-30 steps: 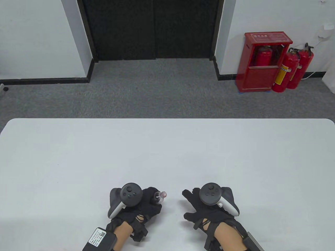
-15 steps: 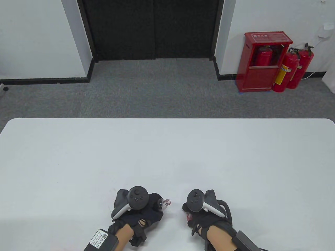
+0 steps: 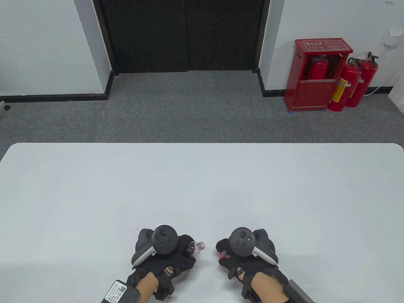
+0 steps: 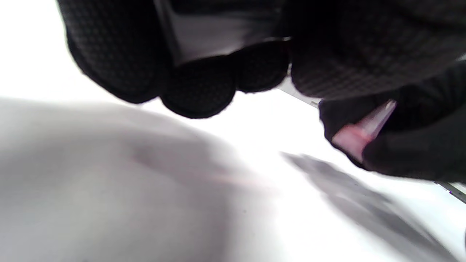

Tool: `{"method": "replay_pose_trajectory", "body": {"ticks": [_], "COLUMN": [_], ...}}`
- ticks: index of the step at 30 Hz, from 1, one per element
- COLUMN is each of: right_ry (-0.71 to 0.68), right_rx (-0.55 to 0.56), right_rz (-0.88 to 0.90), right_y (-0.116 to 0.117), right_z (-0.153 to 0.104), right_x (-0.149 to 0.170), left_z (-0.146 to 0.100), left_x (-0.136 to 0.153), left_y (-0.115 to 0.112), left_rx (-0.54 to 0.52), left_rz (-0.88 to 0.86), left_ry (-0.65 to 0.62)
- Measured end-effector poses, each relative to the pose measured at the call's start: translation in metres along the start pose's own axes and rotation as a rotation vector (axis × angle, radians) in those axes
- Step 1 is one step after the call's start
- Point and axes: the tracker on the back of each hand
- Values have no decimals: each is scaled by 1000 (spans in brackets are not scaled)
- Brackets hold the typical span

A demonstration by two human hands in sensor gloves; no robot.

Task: Close soy sauce bottle by twisting cap

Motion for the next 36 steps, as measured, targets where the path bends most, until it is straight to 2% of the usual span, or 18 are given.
{"method": "replay_pose_trajectory", "body": {"ticks": [6,10,13,18,22,36], "right_ry": [-87,-154,-188,-310,-313,-321], "right_rx": [100,123,159,148,114,62], "right_rz": [279,352,358,389,309,290], "right_y": [-20,-23,-24,-21,-16,-9], "right_z": [-9,-12,-13,-14,-14,-12], "right_x": [-1,0,-3,-10,-13,-15], "left_z": [-1,-1,-1,0,1,3], "left_x": [-4,-5,-7,-7,-8,-14], "left_y": [0,-2,-4,-7,-8,-15], "left_rx": [-3,10,26,51,58,92], "left_rz": [16,23,30,38,38,61], "left_ry": [-5,-2,-3,8,8,-4]}}
Point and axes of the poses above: the tracker on the back of each hand, its own x axis roughly to the little-finger side, its own z axis roughly from the wrist to the fingertips, y = z × x, and after that the axes turned 9 degrees about z, right-handed
